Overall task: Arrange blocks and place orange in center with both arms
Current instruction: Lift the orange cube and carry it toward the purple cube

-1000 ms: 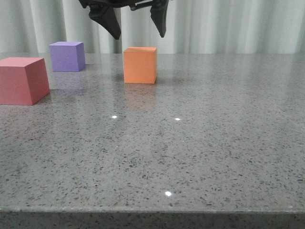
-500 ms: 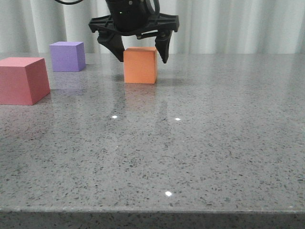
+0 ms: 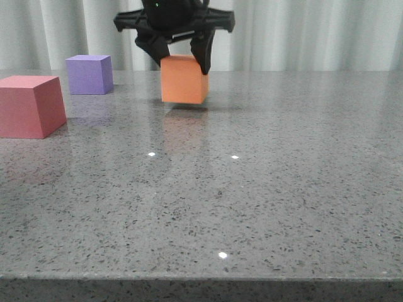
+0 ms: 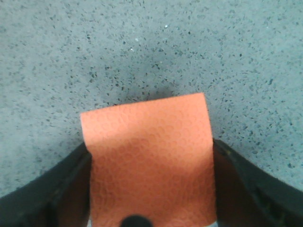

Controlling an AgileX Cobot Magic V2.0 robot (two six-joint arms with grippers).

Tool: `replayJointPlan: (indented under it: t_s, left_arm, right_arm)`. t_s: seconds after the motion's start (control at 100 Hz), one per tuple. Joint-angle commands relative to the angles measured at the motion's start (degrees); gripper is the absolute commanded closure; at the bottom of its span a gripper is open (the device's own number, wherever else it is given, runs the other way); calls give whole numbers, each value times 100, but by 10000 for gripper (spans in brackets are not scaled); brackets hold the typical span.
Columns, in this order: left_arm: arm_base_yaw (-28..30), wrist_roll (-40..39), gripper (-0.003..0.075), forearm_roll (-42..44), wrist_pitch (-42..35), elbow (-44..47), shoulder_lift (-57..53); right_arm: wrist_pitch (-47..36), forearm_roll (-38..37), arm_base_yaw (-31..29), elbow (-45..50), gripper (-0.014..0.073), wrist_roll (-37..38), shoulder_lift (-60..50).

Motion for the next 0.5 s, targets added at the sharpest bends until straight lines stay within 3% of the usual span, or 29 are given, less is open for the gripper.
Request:
replayJointPlan:
  t_s: [0.0,0.22,0.49]
  left_arm:
    - [-35,182,408,69,93,-480,-418]
    - [94,441,408,-153,129,-615,-885]
    - [839,909,408,-587,528,-615,-1214]
  right_arm:
    - [-434,-131,-31,-157,660,-8,18]
    - [-434,-131,-31,-157,660,-8,18]
    - [-434,-131,-31,-157,660,-8,18]
